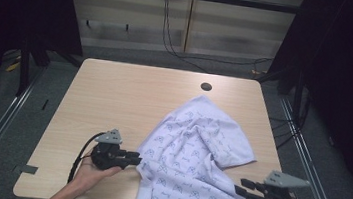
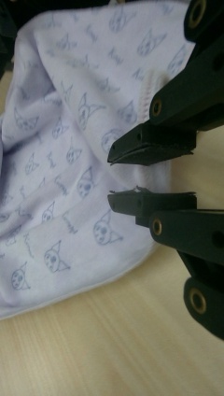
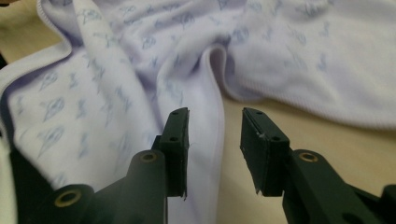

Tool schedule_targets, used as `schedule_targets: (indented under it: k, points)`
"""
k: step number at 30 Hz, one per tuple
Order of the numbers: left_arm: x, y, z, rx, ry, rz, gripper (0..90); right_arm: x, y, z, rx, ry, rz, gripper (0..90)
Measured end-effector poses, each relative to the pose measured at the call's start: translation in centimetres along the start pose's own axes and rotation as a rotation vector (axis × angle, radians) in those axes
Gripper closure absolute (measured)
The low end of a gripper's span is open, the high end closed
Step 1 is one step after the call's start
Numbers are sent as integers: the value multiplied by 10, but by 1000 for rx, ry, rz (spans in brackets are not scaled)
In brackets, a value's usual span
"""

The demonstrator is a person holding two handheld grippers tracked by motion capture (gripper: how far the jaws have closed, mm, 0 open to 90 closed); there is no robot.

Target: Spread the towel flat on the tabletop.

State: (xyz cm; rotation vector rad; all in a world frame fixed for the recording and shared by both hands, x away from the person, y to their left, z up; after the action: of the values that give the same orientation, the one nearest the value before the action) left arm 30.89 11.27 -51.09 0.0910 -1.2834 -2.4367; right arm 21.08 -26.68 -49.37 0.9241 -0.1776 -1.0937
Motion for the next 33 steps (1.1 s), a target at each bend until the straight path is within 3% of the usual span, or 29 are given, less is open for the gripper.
schedule_targets:
  k: [2, 6, 8, 10, 11, 13, 15, 19, 22, 26, 27, 28, 29, 30, 33]
  points:
    - [-11, 6, -9, 20, 27, 18, 767, -1, 16, -20, -12, 7, 21, 645]
    - [-21, 17, -18, 57, 16, 38, 773, -5, 34, -61, -77, 35, 53, 645]
    - [-22, 13, -26, 10, 13, 23, 753, -7, 34, -76, -123, 35, 63, 680]
    - [-19, 3, -34, -60, -4, 9, 739, -7, 31, -83, -138, 5, 93, 829]
    - [-19, 0, -36, -87, 10, -9, 753, -8, 30, -81, -131, 20, 77, 874]
    - [-15, -9, -35, -149, 13, -27, 773, -8, 29, -71, -116, 4, 69, 881]
    - [-12, -15, -27, -164, 35, -61, 781, -8, 25, -55, -91, -3, 53, 883]
    - [-1, -30, -6, -184, 37, -58, 783, -3, 7, -22, -54, -28, -5, 883]
    - [15, -43, 11, -190, -10, -39, 777, -5, -12, -3, -57, -37, -24, 883]
    - [45, -57, 28, -211, -170, -24, 761, -15, -29, 13, -69, -35, -33, 881]
    - [51, -59, 31, -216, -198, -37, 761, -17, -32, 16, -79, -30, -35, 879]
    - [52, -59, 34, -221, -178, -60, 757, -19, -35, 17, -106, -28, -46, 871]
    - [50, -56, 35, -196, -177, -47, 732, -19, -39, 17, -148, -27, -63, 858]
    - [46, -50, 35, -146, -203, -21, 719, -20, -42, 17, -167, -36, -64, 838]
    - [25, -32, 28, -78, -142, -25, 698, -20, -41, 15, -155, -34, -61, 716]
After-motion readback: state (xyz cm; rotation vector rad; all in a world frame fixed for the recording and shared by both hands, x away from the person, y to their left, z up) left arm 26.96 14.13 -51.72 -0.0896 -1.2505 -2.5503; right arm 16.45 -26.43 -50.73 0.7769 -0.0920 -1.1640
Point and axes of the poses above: each handheld gripper's, and its own axes: z roughly backward along the jaws, y roughly out of its top, x roughly to its right, the point moved 6 cm from there along -z, roughly forward along the jaws, and after that the axes turned 11 degrees about -z, right-handed, at the moved point
